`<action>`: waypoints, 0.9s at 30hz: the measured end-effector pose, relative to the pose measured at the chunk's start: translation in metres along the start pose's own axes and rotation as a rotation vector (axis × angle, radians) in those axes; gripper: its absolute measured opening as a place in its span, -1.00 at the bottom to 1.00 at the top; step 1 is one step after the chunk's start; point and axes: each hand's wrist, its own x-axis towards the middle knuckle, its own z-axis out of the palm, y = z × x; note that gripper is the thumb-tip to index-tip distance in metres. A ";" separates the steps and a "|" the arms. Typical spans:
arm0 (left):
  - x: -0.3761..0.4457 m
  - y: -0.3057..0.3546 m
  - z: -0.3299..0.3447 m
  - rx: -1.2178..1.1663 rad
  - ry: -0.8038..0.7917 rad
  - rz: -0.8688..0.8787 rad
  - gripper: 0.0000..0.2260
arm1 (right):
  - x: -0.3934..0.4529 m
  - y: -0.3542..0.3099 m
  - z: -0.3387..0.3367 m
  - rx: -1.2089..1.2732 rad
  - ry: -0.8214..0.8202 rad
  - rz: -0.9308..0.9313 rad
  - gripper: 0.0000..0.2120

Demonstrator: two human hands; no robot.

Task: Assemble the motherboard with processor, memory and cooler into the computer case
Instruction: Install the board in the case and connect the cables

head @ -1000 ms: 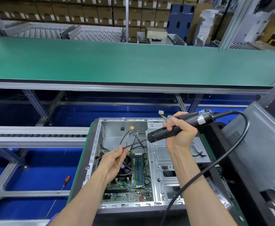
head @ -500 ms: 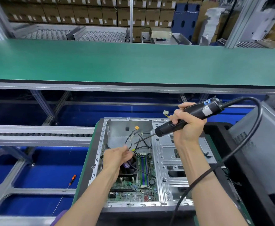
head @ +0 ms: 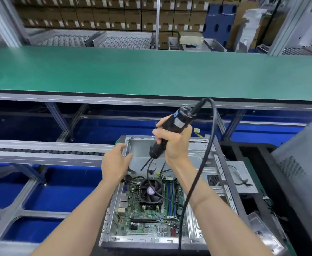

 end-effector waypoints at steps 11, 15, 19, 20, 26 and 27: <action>0.003 -0.015 0.008 -0.489 -0.060 -0.174 -0.60 | 0.004 0.050 0.024 -0.057 -0.122 0.119 -0.77; 0.002 -0.017 0.007 -0.606 -0.099 -0.149 -0.79 | 0.005 0.063 0.030 -0.072 -0.142 0.133 -0.73; 0.002 -0.018 0.006 -0.666 -0.101 -0.143 -0.73 | 0.005 0.073 0.032 -0.093 -0.138 0.150 -0.72; 0.002 -0.018 0.006 -0.673 -0.100 -0.144 -0.72 | 0.004 0.075 0.032 -0.097 -0.139 0.152 -0.72; 0.005 -0.022 0.011 -0.653 -0.088 -0.188 -0.66 | 0.002 0.083 0.032 -0.112 -0.132 0.154 -0.82; 0.004 -0.022 0.012 -0.655 -0.087 -0.190 -0.66 | 0.002 0.084 0.032 -0.112 -0.136 0.157 -0.80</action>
